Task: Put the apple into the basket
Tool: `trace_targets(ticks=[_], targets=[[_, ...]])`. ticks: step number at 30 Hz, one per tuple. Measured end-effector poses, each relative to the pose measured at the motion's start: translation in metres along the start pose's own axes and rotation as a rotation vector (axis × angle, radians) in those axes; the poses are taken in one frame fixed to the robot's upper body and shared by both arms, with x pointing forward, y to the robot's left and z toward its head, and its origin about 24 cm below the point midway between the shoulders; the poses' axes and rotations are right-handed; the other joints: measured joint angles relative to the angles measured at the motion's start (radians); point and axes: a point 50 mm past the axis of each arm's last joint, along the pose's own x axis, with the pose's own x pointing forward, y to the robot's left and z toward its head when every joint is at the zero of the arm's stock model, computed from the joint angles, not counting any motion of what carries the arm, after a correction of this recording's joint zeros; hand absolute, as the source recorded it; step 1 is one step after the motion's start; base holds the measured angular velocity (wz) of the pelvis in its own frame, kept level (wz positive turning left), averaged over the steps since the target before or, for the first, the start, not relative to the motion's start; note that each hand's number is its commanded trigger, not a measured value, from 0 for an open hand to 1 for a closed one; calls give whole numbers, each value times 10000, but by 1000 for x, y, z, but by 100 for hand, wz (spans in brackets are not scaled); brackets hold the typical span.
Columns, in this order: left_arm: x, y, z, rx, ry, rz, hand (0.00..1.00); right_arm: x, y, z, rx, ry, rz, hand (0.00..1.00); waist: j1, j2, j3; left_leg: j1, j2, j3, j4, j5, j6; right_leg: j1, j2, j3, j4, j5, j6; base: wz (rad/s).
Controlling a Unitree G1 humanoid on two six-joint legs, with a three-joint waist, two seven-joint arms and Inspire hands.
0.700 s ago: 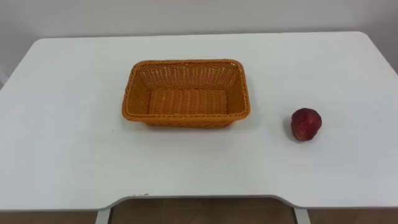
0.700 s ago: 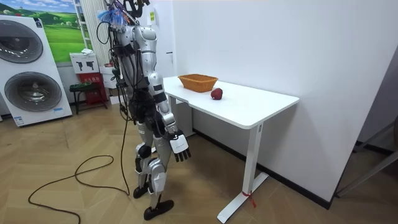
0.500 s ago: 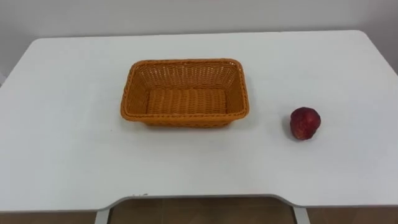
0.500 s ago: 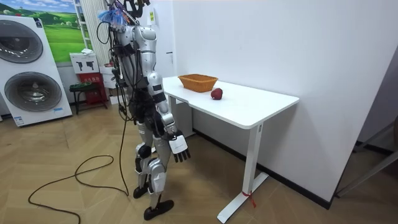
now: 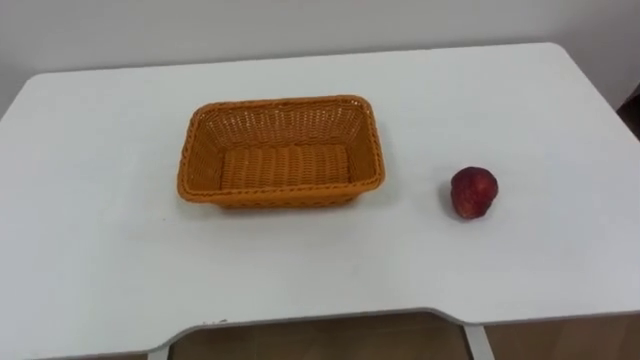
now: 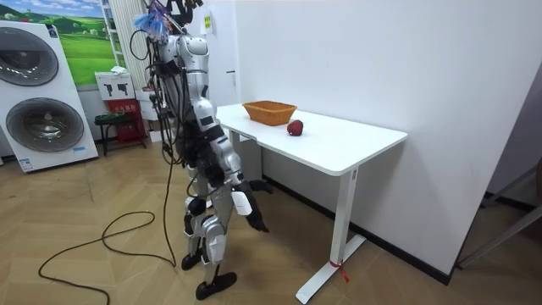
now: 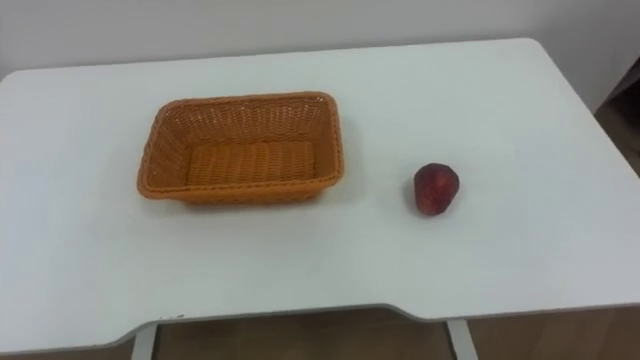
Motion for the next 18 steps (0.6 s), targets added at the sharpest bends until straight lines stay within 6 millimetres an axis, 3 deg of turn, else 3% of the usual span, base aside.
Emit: trace_targets(ticks=[4, 8, 11, 14, 18], targets=[[0, 6, 1, -97, -33, 310, 0, 0, 4, 17, 2481, -419, -964, 0, -242, 39, -25, -48, -2, 41, 40, -15, -1, -67, 3, 79, 17, -7, 0, -3], [0, 8, 4, -145, -106, 422, 0, -2, 10, 34, 3411, -899, -1548, 0, -309, 83, -56, -210, 5, 119, 140, -12, 4, -210, -2, 173, 178, -23, 1, -7], [0, 11, 8, -156, -305, 489, 0, -12, 29, 64, 3760, -1931, -1474, 0, -346, 93, -70, -195, -14, 119, 129, -11, 8, -304, -19, 208, 328, -62, 11, -8], [0, 12, 15, 20, -575, 482, 0, -32, 55, 99, 3591, -3704, -978, 0, -330, 65, -64, -197, -6, 124, 157, -11, 8, -324, 1, 277, 320, -64, 9, 0], [1, 9, 17, 232, -652, 427, 0, -79, 94, 137, 2752, -6760, -375, 0, -211, 20, -59, -272, -13, 112, 150, -7, 14, -513, 8, 289, 353, -106, 9, -1]])
